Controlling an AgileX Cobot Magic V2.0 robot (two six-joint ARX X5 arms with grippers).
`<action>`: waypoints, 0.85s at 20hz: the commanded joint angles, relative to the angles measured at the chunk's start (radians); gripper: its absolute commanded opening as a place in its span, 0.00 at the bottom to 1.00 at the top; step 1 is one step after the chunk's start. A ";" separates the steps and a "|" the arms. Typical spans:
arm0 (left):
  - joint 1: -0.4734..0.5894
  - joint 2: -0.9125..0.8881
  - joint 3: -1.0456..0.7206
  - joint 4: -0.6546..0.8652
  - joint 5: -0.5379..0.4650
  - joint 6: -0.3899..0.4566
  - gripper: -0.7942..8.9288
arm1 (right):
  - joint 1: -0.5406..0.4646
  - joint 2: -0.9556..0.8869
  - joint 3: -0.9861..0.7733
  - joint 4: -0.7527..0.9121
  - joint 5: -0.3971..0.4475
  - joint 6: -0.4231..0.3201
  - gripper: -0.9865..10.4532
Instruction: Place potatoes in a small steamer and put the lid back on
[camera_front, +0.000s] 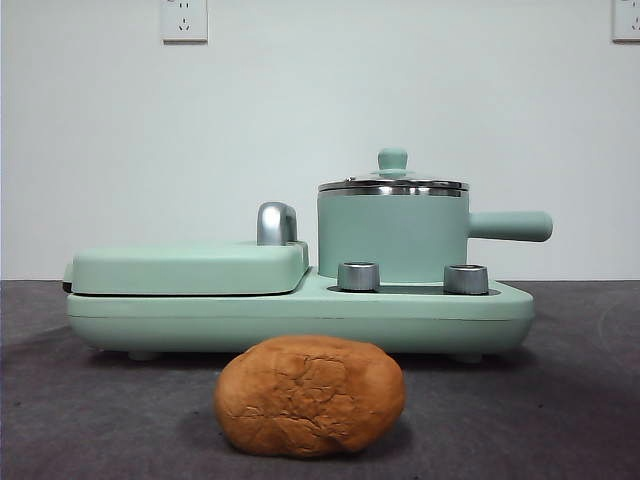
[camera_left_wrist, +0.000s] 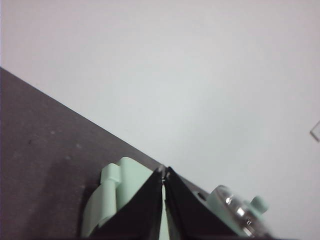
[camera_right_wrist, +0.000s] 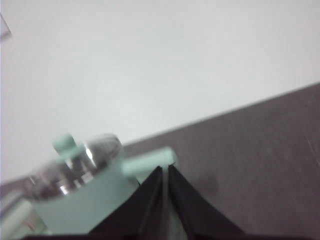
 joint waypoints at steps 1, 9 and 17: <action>0.001 0.012 0.080 -0.013 -0.023 0.004 0.09 | 0.000 0.010 0.085 -0.019 -0.023 0.029 0.10; 0.000 0.186 0.394 -0.285 -0.011 0.285 0.09 | 0.001 0.190 0.354 -0.273 -0.121 -0.117 0.10; 0.000 0.420 0.667 -0.436 0.164 0.599 0.09 | 0.001 0.423 0.614 -0.428 -0.231 -0.382 0.10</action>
